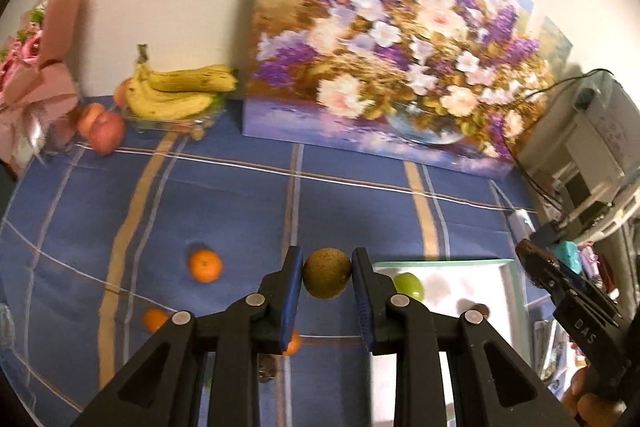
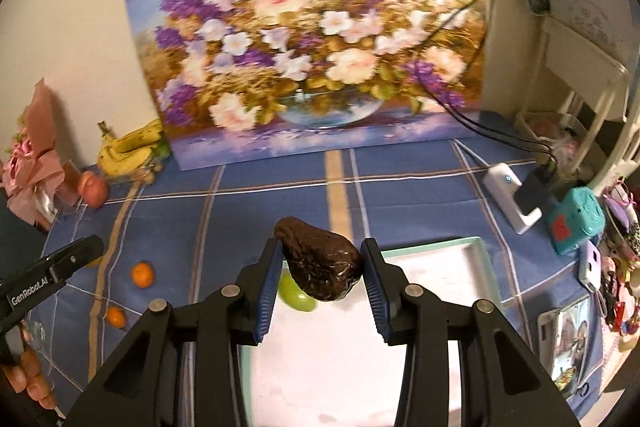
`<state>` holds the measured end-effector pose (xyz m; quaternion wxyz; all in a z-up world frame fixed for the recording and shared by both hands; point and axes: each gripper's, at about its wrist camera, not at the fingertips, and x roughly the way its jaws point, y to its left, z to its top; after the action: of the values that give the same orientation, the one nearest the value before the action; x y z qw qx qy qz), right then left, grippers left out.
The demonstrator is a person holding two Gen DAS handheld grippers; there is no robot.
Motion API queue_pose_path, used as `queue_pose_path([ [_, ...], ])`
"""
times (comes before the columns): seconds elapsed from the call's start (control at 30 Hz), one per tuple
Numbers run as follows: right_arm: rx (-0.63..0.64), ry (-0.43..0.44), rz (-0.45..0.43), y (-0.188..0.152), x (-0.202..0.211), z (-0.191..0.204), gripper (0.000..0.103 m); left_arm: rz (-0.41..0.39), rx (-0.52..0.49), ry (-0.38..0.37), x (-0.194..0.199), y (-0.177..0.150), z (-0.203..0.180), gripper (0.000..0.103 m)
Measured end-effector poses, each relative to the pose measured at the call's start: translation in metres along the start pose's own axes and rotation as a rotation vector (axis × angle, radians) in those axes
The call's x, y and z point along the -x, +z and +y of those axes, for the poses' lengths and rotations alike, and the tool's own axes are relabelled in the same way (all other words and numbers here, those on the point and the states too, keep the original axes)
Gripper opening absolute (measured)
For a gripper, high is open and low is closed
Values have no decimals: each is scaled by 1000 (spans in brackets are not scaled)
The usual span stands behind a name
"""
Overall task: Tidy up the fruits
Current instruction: 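Carry both held fruits over the white tray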
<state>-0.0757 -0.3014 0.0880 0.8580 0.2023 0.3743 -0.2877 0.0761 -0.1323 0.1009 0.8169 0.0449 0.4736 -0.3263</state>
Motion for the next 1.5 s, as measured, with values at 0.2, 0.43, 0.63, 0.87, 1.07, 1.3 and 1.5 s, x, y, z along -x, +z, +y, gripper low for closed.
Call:
queue_pose_path([
  [0.2,-25,-28,2,-1,2,-23,42,23,6,-33,-8,-3,-11,27],
  [0.43,-39,-32,-1,-1,4,-39,42,49,-22,-50,-19,-8,-30,27],
  [0.63,-47,-29,6,-1,2,-46,42,91,-98,-26,-37,-18,-56,27],
  [0.87,-30,-36,55,-6,-15,-47,42,157,-158,12,-64,-32,-73,27],
  [1.07,-24,-46,130,-15,-40,-48,42,218,-189,42,-86,-45,-78,27],
  [1.3,-23,-61,227,-30,-71,-50,42,283,-248,91,-112,-64,-88,27],
  [1.5,-39,-69,290,-42,-94,-55,42,334,-279,124,-131,-80,-90,27],
])
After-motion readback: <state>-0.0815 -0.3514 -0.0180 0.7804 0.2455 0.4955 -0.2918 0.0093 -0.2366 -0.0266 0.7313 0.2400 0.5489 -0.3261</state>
